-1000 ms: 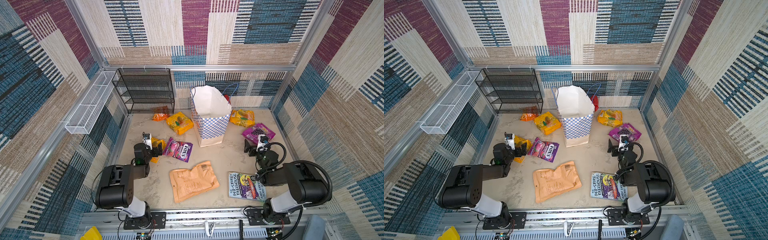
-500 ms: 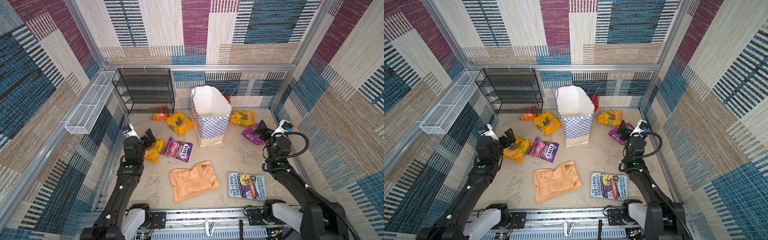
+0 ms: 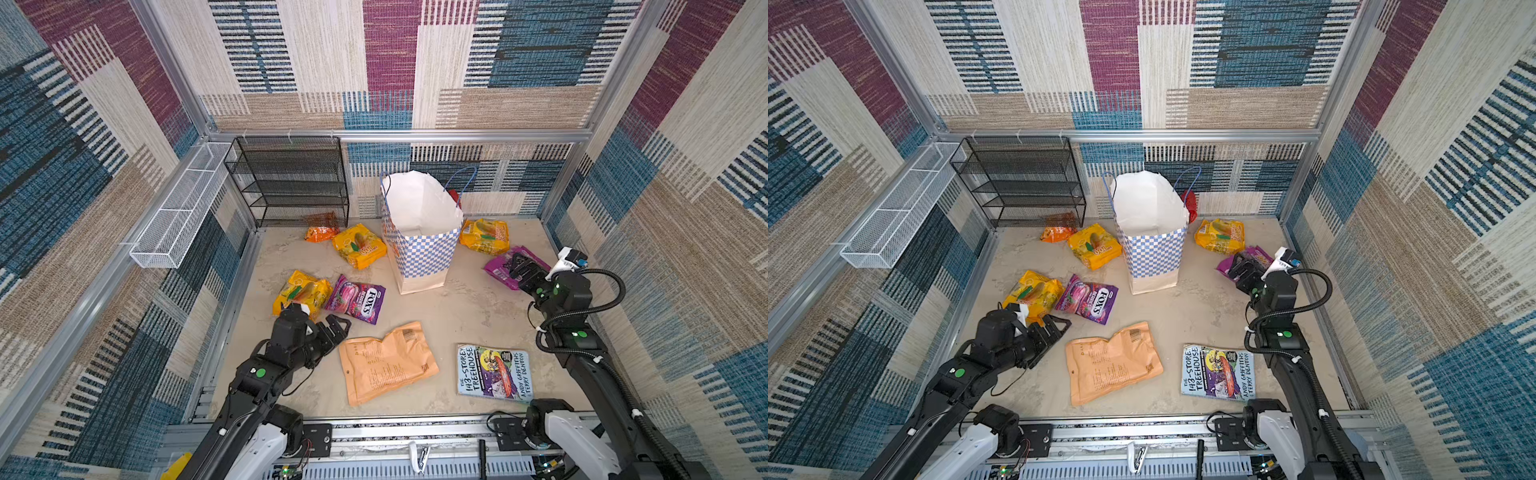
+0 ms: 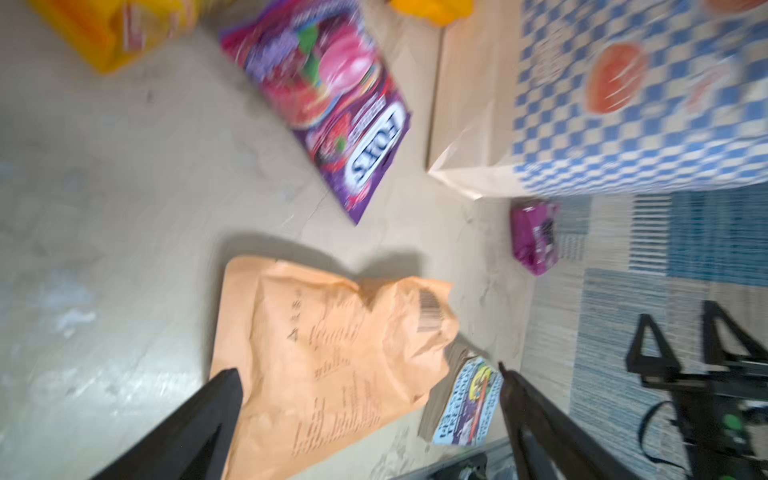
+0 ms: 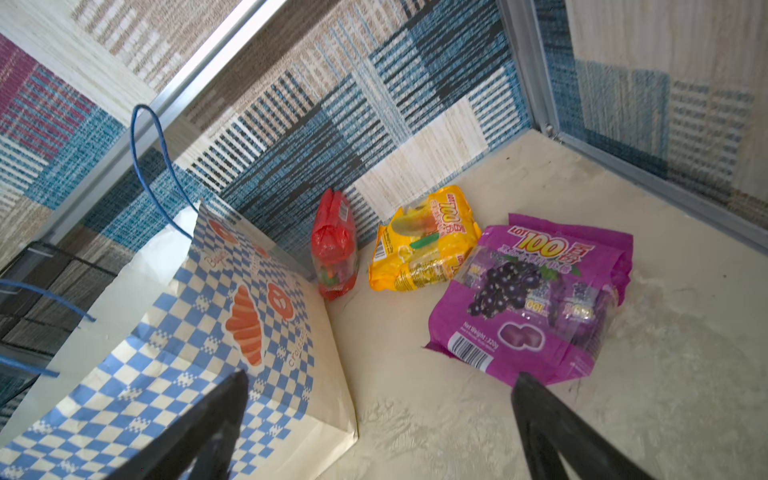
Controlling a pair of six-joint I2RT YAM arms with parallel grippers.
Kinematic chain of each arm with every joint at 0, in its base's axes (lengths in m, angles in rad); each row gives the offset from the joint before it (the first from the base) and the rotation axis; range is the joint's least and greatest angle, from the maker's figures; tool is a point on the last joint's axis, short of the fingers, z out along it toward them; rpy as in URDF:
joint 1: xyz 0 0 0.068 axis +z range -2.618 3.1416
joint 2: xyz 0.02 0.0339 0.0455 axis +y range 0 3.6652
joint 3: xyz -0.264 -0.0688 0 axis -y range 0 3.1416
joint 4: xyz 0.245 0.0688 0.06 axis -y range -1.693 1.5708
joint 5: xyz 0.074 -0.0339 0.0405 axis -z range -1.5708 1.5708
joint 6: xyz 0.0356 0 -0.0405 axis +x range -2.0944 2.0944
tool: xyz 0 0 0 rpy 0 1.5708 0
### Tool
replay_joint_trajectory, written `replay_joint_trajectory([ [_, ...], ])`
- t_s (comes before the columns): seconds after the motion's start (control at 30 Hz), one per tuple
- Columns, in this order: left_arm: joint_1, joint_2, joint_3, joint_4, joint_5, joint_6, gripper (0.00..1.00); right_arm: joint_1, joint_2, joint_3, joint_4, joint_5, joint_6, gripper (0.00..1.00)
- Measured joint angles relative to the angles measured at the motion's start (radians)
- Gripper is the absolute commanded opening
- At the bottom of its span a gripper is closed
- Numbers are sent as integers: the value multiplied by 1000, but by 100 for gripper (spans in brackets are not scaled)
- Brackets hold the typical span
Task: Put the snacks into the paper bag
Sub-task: 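Move left gripper to the tan kraft pouch while right gripper reaches toward the bag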
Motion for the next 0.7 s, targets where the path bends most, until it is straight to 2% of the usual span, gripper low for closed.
replay_joint_trajectory([
  [0.1,-116,44,12,-23,-30,-64,99,5,-1,8,-63,-64,-10,100],
  [0.3,-240,192,-35,70,-75,-218,99,24,37,16,-169,-183,-61,99],
  [0.5,-260,332,-53,211,-82,-312,100,77,51,6,-234,-242,-108,100],
  [0.7,-261,413,-82,332,-121,-368,100,118,45,-13,-257,-269,-122,100],
])
